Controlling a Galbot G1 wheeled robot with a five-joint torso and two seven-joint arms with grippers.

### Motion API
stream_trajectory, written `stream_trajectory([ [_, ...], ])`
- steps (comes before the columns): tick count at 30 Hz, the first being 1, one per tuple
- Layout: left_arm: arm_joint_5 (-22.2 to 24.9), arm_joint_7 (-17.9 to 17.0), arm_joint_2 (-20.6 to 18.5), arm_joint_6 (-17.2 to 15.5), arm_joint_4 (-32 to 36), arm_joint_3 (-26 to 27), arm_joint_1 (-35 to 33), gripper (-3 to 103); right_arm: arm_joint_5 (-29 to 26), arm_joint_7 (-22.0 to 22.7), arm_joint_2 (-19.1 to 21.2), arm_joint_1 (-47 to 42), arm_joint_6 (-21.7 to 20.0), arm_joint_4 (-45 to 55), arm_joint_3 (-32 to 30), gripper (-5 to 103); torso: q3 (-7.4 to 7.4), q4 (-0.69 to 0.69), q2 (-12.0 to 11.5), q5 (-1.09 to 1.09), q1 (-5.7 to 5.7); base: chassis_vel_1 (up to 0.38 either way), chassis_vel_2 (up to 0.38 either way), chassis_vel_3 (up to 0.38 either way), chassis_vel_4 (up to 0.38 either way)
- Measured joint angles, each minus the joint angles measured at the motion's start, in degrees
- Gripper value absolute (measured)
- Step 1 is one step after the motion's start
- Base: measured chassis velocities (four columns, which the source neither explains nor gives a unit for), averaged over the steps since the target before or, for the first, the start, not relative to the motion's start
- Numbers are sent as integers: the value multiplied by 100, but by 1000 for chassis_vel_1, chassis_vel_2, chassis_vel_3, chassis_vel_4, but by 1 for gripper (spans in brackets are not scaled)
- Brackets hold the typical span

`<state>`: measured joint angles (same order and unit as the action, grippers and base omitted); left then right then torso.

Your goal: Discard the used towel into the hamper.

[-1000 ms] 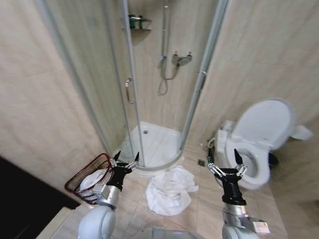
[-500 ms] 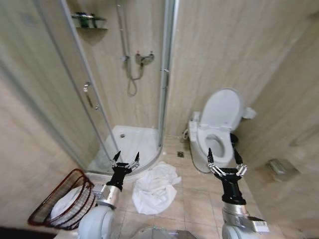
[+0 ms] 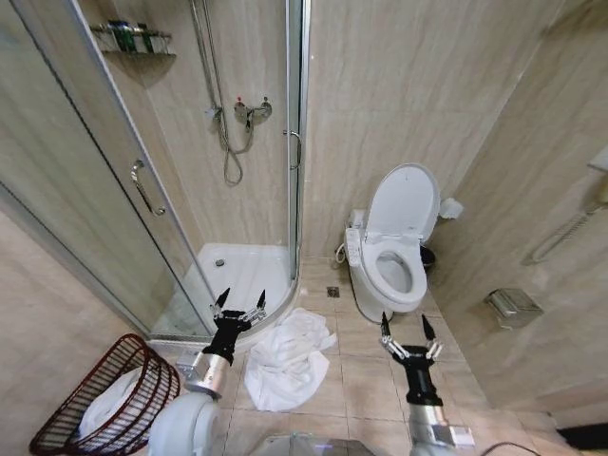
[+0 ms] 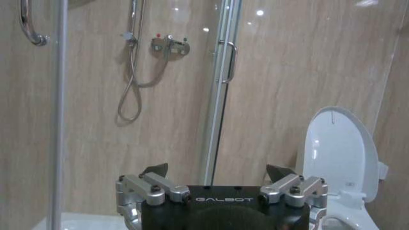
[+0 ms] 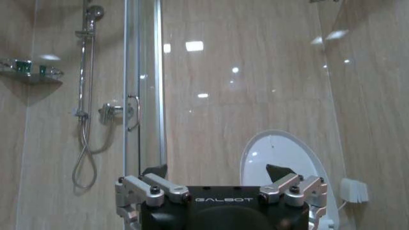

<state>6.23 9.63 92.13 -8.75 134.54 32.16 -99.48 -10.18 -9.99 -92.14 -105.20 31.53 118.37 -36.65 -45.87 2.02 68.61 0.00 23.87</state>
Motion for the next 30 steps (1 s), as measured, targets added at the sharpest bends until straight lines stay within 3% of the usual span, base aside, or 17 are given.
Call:
stream_trajectory([
  [5,0,0,0,0,0,0,0,100,260,321,0,-95,-478,532,44,100,0,1,0,-1,0,0,0,0,0],
  [6,0,0,0,0,0,0,0,100,375,545,5,-165,-976,892,83,100,0,0,0,-1,0,0,0,0,0],
  [8,0,0,0,0,0,0,0,100,372,581,16,-180,-1161,1041,95,100,1,1,-1,-1,0,0,0,0,0],
  [10,0,0,0,0,0,0,0,100,182,550,87,-167,-1689,1440,97,100,23,1,-45,-2,-23,0,0,0,0],
  [16,0,0,0,0,0,0,0,100,175,526,90,-19,-1827,1632,94,100,100,1,-199,0,-96,0,0,0,0],
  [24,0,0,0,0,0,0,0,100,-246,35,6,155,-1897,2083,140,100,178,1,-339,-1,-162,0,0,0,0],
  [30,0,0,0,0,0,0,0,100,-40,240,4,267,-2020,2175,200,100,252,1,-492,0,-236,0,0,0,0],
])
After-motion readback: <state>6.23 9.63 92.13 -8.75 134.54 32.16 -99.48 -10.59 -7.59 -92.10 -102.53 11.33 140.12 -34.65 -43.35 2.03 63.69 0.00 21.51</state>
